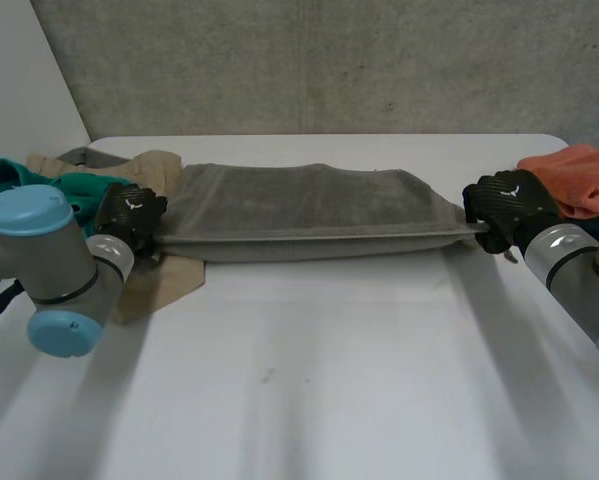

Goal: Fold the laundry.

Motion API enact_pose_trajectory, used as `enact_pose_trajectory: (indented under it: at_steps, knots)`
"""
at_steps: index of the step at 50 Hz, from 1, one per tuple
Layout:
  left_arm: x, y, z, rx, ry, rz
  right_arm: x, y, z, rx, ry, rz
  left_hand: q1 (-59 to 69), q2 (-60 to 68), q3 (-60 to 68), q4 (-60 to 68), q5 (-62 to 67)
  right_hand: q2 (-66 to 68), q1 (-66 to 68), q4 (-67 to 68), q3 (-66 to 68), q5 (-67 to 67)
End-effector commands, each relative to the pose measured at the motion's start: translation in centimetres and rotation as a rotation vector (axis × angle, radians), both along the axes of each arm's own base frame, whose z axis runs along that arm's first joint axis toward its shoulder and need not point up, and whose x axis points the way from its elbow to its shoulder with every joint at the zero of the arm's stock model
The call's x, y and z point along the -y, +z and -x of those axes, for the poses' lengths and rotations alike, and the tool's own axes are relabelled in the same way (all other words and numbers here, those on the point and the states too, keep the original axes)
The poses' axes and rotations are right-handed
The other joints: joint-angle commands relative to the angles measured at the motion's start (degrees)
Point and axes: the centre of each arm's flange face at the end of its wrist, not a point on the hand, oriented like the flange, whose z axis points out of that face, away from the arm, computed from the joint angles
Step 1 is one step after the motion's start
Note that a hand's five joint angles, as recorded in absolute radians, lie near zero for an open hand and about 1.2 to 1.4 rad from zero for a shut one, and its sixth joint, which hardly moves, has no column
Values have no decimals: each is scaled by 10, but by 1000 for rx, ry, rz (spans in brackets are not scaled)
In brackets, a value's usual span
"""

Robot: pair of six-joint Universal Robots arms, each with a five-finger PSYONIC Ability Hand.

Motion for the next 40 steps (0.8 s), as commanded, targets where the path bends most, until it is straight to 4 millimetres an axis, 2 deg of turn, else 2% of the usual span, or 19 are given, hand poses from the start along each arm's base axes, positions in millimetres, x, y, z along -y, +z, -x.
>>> enact_pose_trajectory:
  at_steps: [1,6,7,10,11,14,15,19,20,23,25,30,31,34,35,37,40]
  knots:
    - [-18,29,-6,72,-19,19,5,6,7,-28,-16,-9,164,169,171,169,186,123,143,112,116,117]
    - [-46,63,-9,104,-41,46,9,20,20,-91,-37,-18,164,169,171,169,186,123,143,112,116,117]
    - [-57,80,-9,104,-53,69,10,31,26,-114,-47,-7,164,169,171,169,186,123,143,112,116,117]
    - [-75,115,-11,89,-60,129,12,54,36,-131,-70,20,164,169,171,169,186,123,143,112,116,117]
    - [-86,142,-14,74,-56,186,13,74,42,-130,-89,50,164,169,171,169,186,123,143,112,116,117]
    - [-102,183,-18,41,-54,286,12,108,49,-106,-116,108,164,169,171,169,186,123,143,112,116,117]
    - [-113,212,-19,11,-64,367,9,128,50,-88,-122,146,164,169,171,169,186,123,143,112,116,117]
    - [-139,269,-19,-77,-122,507,0,168,49,-33,-123,220,164,169,171,169,186,123,143,112,116,117]
    - [-139,276,-17,-98,-141,506,-5,178,49,-11,-121,234,164,169,171,169,186,123,143,112,116,117]
    - [-129,274,-13,-118,-149,471,-12,189,47,14,-107,253,164,169,171,169,186,123,143,112,116,117]
    - [-112,264,-10,-115,-136,421,-12,189,48,36,-102,247,164,169,171,169,186,123,143,112,116,117]
    - [-76,236,-4,-72,-91,337,-1,173,48,44,-104,198,164,169,171,169,186,123,143,112,116,117]
    - [-64,224,-1,-49,-85,311,3,167,46,40,-101,182,164,169,171,169,186,123,143,112,116,117]
    - [-44,201,5,-14,-81,269,8,156,39,35,-87,158,164,169,171,169,186,123,143,112,116,117]
    - [-31,191,9,7,-85,260,12,149,34,31,-81,153,164,169,171,169,186,123,143,112,116,117]
    - [-17,180,13,23,-87,256,20,144,29,36,-81,165,164,169,171,169,186,123,143,112,116,117]
    - [8,174,23,32,-101,299,39,142,20,61,-105,241,164,169,171,169,186,123,143,112,116,117]
